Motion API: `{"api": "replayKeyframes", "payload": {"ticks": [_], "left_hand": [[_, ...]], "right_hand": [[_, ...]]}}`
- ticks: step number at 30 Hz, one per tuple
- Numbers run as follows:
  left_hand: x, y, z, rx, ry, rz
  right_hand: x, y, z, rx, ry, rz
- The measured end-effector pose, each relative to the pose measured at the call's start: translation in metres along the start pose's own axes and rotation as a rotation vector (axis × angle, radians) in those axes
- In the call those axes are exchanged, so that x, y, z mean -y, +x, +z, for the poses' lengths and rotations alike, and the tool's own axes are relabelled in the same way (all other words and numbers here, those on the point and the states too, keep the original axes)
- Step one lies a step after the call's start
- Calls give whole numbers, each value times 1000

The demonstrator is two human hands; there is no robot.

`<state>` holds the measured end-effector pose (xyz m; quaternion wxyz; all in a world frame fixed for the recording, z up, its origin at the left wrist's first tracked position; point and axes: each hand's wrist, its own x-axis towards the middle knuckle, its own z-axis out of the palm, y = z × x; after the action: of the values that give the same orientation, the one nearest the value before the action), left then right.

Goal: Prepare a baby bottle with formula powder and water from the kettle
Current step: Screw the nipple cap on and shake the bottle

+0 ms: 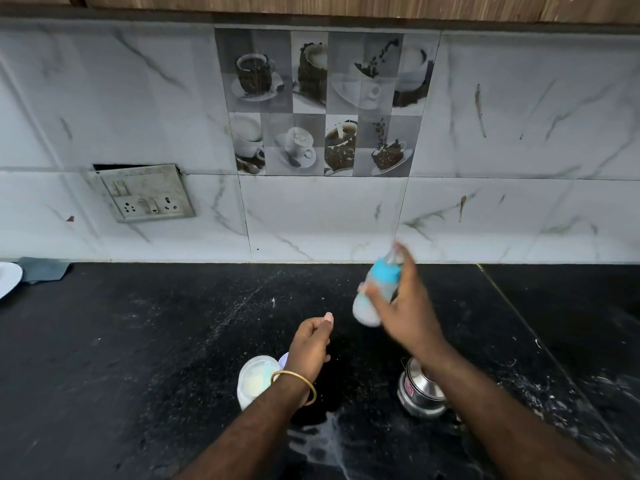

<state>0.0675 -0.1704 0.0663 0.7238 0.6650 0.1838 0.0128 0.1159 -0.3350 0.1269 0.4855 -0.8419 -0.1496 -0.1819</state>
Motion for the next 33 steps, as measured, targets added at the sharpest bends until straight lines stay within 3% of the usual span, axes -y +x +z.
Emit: {"api": "replayKeyframes", "payload": {"ticks": [2, 3, 4, 6, 7, 8, 9, 12, 13, 14, 15, 17, 18, 19, 22, 24, 25, 27, 28, 29, 33], "left_hand": [[0, 0, 0, -2, -2, -8], [0, -1, 0, -4, -7, -13], [1, -2, 1, -4, -13, -16], [0, -3, 2, 0, -21, -15], [-2, -3, 2, 6, -19, -12], [-4, -3, 2, 17, -19, -7], [-5, -3, 1, 27, -22, -3], [-5, -2, 1, 43, -12, -12], [-3, -3, 2, 45, -17, -18], [-3, -4, 2, 48, -20, -23], [-2, -5, 3, 51, -22, -30], [0, -6, 4, 59, -30, -43], [1, -7, 4, 61, -34, -47], [1, -8, 4, 63, -37, -48], [3, -6, 2, 54, -34, -55], [3, -6, 2, 41, -25, -60], [3, -6, 3, 39, -25, -63], [1, -6, 4, 37, -38, -71], [0, -6, 4, 38, -45, -74], [0, -6, 4, 42, -47, -76], [1, -4, 1, 33, -51, -87]], "right_hand": [[10, 10, -4, -252, 174, -19], [10, 6, -2, -247, 135, -14], [4, -2, 3, -127, 29, -10], [-15, -27, 14, 310, -201, 81], [-21, -35, 14, 431, -275, 103], [-20, -34, 11, 437, -259, 93], [-16, -26, 9, 354, -173, 60], [12, 3, -1, -107, 216, 22], [15, 4, -1, -217, 265, -12], [15, -1, 2, -215, 208, -36], [8, -8, 6, -94, 74, -53], [-9, -33, 15, 328, -153, 44], [-15, -39, 15, 408, -175, 90], [-13, -37, 13, 375, -127, 88], [5, -8, 2, -49, 225, 53], [12, -3, 0, -234, 263, -26], [11, -7, 2, -183, 139, -60], [-5, -23, 10, 213, -196, -26], [-15, -31, 11, 380, -279, 35], [-17, -32, 9, 415, -256, 70], [9, -2, -2, -106, 264, 29]]}}
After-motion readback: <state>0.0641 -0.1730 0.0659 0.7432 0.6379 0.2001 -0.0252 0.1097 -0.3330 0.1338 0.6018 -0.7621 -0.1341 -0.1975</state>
